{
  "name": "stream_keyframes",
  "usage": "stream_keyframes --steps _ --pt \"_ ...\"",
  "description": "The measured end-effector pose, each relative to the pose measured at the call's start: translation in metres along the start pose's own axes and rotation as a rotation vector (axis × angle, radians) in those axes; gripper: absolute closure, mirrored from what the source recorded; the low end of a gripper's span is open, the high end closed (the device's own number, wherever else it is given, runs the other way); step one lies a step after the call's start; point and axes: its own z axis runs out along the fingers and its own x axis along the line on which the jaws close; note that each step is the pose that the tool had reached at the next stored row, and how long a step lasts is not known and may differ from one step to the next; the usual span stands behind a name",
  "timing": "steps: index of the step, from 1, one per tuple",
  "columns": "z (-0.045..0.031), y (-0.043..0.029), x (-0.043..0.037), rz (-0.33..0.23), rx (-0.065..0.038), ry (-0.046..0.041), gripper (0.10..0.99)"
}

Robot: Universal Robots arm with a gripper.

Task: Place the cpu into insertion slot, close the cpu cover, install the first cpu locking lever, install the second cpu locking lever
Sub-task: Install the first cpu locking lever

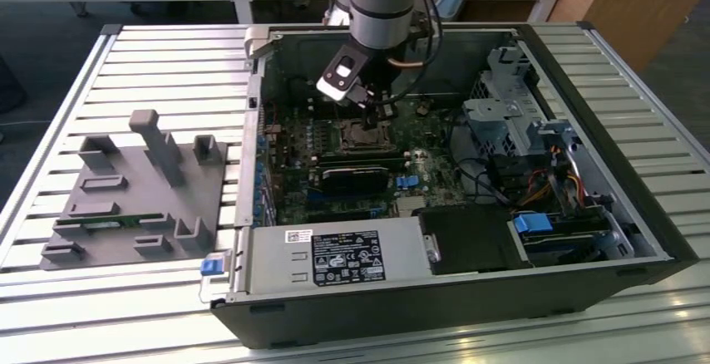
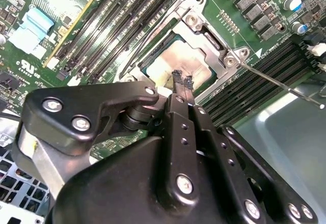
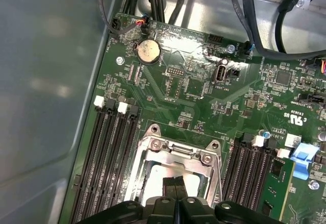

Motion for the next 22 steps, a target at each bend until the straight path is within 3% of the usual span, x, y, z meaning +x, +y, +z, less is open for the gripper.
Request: stream_keyframes --steps 22 --pt "-0.0065 0.0002 0.0002 0.000 0.000 0.0001 0.980"
